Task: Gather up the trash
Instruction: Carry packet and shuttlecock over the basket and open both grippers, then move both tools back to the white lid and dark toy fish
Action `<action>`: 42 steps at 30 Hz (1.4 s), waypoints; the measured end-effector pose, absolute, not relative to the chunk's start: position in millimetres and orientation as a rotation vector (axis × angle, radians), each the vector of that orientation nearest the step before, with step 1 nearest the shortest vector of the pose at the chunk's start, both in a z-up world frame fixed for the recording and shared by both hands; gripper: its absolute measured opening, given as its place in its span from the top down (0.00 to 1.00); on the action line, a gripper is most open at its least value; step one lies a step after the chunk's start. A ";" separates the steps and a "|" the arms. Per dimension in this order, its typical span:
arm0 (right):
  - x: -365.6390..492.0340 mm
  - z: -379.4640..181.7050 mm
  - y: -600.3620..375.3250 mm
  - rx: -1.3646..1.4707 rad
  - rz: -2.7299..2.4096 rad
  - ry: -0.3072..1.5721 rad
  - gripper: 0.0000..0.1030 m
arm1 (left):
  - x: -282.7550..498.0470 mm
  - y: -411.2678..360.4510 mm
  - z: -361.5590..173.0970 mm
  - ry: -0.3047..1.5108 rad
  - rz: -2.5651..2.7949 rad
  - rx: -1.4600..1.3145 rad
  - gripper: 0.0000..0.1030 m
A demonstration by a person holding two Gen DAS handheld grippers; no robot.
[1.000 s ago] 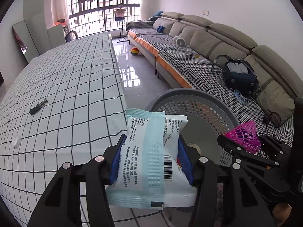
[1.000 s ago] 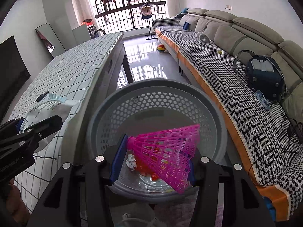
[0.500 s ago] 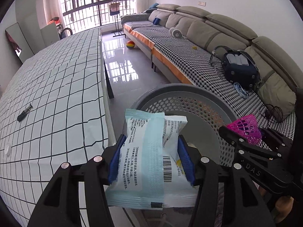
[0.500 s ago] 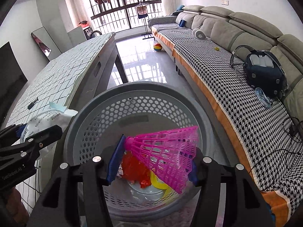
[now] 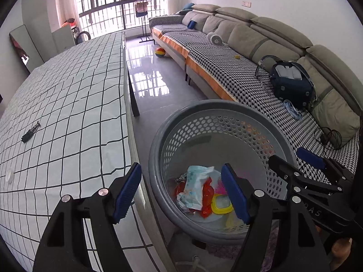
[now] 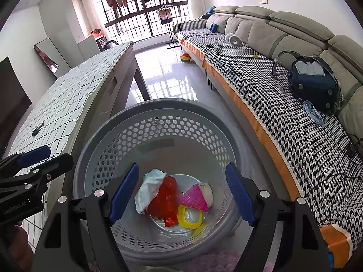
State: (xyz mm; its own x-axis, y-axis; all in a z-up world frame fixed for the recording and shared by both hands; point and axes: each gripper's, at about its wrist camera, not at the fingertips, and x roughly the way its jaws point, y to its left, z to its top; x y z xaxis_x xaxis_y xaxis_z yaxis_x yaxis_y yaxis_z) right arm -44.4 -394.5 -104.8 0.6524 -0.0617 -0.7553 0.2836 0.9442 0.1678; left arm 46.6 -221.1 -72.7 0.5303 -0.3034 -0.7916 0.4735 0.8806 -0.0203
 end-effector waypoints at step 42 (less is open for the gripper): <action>-28.1 -62.5 -229.4 0.124 0.011 0.809 0.27 | 57.4 31.4 -33.4 0.814 -0.063 -0.043 0.06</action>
State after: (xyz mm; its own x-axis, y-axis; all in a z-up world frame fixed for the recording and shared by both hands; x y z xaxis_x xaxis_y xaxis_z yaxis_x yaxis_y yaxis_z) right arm -28.1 -229.4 -62.5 0.6904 0.0575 -0.7212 0.0374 0.9927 0.1149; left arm 57.4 31.4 -33.4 0.6850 -0.0730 -0.7249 0.0397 0.9972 -0.0629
